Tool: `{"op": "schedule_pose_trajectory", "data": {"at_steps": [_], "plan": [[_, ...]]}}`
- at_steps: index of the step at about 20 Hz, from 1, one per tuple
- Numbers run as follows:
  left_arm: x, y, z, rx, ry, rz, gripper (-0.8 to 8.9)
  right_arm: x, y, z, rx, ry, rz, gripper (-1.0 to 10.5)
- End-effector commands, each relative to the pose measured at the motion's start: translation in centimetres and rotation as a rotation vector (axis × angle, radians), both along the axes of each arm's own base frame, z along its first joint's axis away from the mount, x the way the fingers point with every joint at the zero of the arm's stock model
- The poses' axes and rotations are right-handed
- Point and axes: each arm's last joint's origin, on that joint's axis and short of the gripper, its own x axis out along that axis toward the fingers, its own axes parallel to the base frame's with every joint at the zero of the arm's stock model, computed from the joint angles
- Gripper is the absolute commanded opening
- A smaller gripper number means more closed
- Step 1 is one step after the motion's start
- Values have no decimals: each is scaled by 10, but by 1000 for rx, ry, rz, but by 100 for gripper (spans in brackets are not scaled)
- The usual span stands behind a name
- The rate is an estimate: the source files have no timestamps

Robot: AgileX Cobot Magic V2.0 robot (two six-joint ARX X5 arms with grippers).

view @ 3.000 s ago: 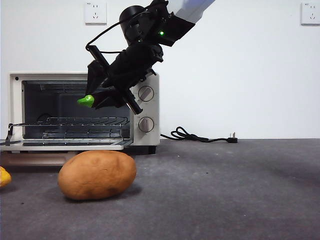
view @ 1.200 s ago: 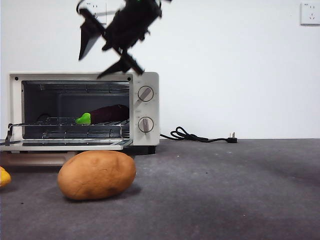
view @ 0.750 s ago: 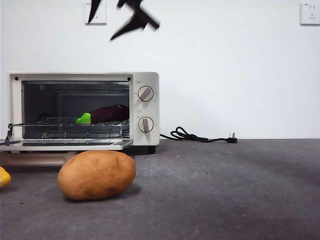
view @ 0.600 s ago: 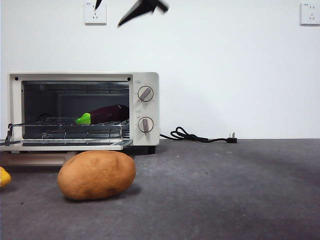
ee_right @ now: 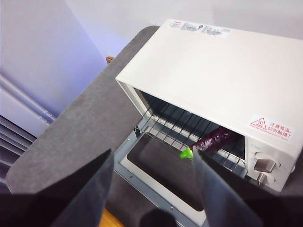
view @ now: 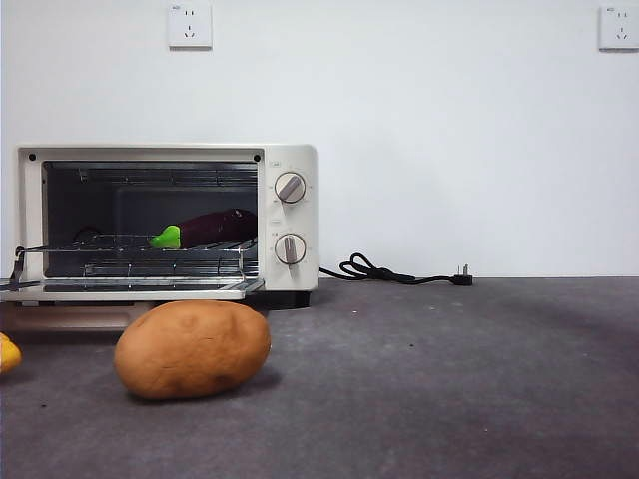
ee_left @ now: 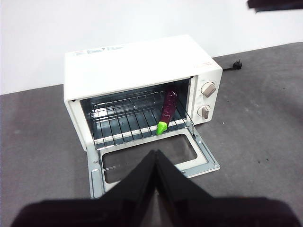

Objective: Take the eggplant from the table,put the eggplant in the oven

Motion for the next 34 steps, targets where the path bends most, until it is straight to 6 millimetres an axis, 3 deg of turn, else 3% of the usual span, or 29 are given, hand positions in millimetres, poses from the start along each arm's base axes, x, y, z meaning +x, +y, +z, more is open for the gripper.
{"op": "schedule_pose_trajectory", "data": {"at_steps": [1, 14, 25, 34], "plan": [[2, 0, -1, 7, -6, -7, -5, -20, -15, 22, 47, -72, 10, 281], [2, 0, -1, 10, -7, -8, -5, -75, -74, 81, -28, -382, -214, 280], [4, 0, -1, 10, -2, -8, -5, -148, -152, 127, -68, -592, -640, 280], [8, -1, -1, 10, -2, -8, -5, -207, -210, 146, -34, -661, -940, 280]]}}
